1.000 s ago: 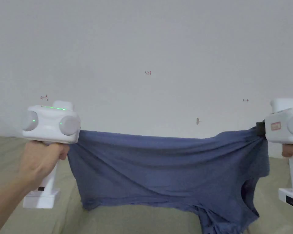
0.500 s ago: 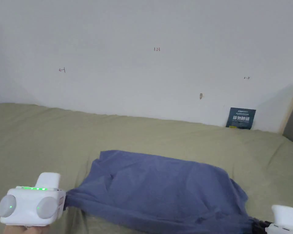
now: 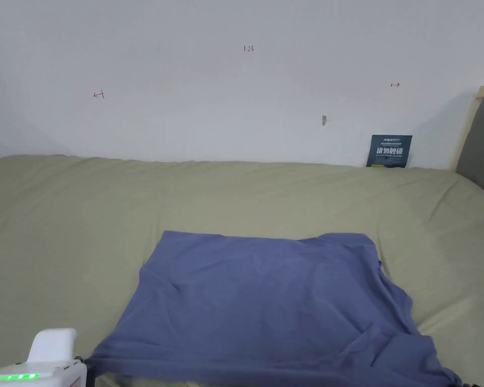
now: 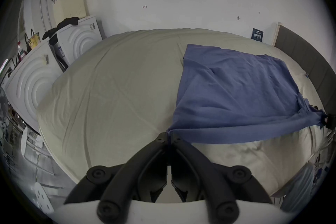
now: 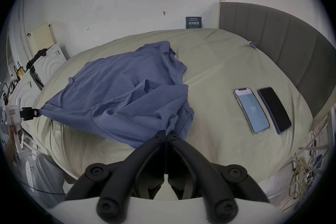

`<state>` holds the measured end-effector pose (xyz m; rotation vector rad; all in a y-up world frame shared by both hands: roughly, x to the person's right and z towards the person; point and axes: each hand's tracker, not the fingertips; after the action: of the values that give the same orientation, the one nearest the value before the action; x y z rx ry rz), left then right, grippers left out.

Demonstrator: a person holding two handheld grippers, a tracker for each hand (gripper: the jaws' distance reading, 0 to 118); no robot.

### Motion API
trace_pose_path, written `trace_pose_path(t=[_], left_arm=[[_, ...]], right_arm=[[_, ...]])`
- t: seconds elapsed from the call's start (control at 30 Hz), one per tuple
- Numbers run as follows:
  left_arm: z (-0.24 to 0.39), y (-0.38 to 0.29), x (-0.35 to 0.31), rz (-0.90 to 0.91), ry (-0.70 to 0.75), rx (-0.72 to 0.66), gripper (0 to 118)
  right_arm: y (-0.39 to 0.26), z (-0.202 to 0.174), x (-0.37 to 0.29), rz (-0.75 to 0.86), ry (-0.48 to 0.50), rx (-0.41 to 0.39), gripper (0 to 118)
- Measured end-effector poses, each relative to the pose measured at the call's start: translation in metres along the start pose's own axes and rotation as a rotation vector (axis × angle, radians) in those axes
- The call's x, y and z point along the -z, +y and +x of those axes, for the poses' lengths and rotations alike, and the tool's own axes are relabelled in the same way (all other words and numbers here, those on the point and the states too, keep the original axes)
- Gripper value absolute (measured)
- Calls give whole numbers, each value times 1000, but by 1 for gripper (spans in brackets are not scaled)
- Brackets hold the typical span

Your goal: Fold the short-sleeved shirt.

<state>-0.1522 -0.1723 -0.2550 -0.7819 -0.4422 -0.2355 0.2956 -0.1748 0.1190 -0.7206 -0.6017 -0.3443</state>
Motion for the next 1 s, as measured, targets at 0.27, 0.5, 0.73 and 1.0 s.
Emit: trace_pose_path(t=[0.27, 0.5, 0.73, 1.0], left_arm=[[-2, -49, -13, -37, -5, 36, 0], [9, -49, -22, -13, -32, 9, 21], [7, -44, -29, -8, -63, -46, 116], [23, -50, -62, 104, -95, -73, 0]], right_arm=[[-38, 8, -9, -39, -5, 39, 3], [-42, 11, 0, -31, -15, 78, 74], [-40, 12, -14, -7, -44, 111, 118], [-50, -43, -49, 87, -52, 13, 2]])
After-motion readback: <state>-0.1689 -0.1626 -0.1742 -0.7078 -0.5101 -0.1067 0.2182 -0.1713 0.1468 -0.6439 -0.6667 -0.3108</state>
